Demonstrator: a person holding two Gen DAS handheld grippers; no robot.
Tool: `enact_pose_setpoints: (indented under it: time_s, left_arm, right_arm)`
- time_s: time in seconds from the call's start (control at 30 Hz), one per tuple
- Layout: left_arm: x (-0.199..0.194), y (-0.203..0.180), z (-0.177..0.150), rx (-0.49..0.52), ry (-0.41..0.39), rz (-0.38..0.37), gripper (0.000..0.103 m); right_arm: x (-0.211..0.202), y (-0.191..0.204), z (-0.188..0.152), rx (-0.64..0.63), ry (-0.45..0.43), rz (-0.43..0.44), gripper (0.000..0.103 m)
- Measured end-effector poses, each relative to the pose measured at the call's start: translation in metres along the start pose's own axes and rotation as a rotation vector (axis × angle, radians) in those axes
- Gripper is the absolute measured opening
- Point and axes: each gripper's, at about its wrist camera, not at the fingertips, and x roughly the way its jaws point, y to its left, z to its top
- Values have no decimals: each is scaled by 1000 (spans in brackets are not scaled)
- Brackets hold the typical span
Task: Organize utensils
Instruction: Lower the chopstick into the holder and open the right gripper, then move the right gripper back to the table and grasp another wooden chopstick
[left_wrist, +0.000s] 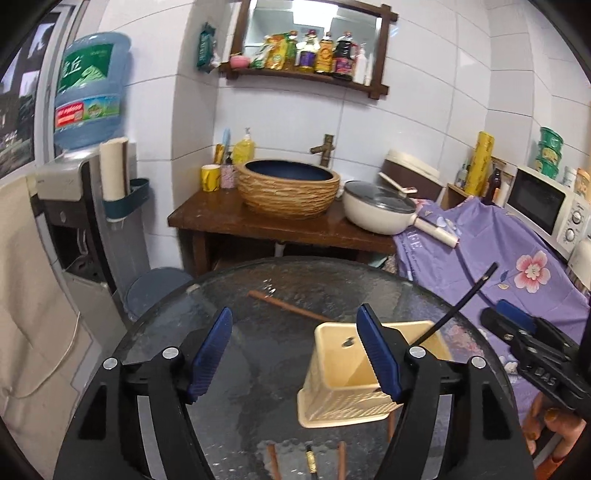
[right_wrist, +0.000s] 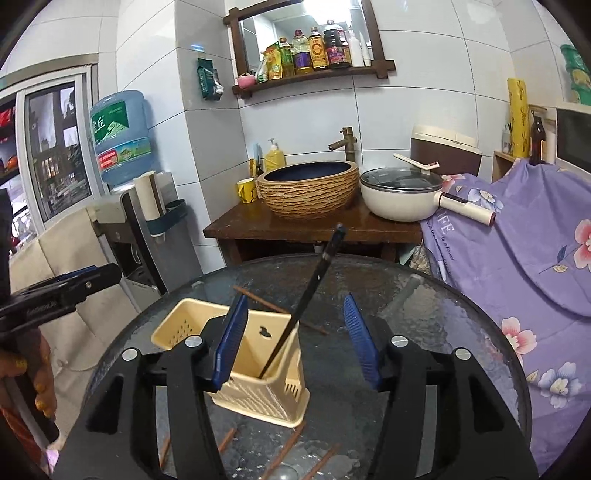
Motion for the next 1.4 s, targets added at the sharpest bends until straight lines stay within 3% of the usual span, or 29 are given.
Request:
enact_pose_setpoints:
  time_s: [0.27,0.43,0.63,0.8,0.97,1.1,1.27,1.4]
  left_arm:
    - [21,48,-40,-55,105,65,68]
    - [32,63,-70,-47,170,87,68]
    - [42,73,-107,-15,230,102,68]
    - [41,72,-129,51,243,120,68]
    - [22,74,-138,49,206,98,68]
    - [-5,78,-142,68,128,121,68]
    - [-34,91,-153,53,72,189,69]
    - [-43,104,-162,24,76,237,69]
  right_arm:
    - [-15,-12,-22,-35,0,-5,57]
    - [-9,-50,-31,0,13,-62,57]
    - [45,-124,-50,109,111,-168,57]
    - [124,-145,-51,81,247,-109,57]
    - [212,-109,-22,-24,325,65,57]
    - [291,-52,2,-198,403,199,56]
    - [357,-2,10,-336,462,284,53]
    - [399,22,9,-445,493,270,48]
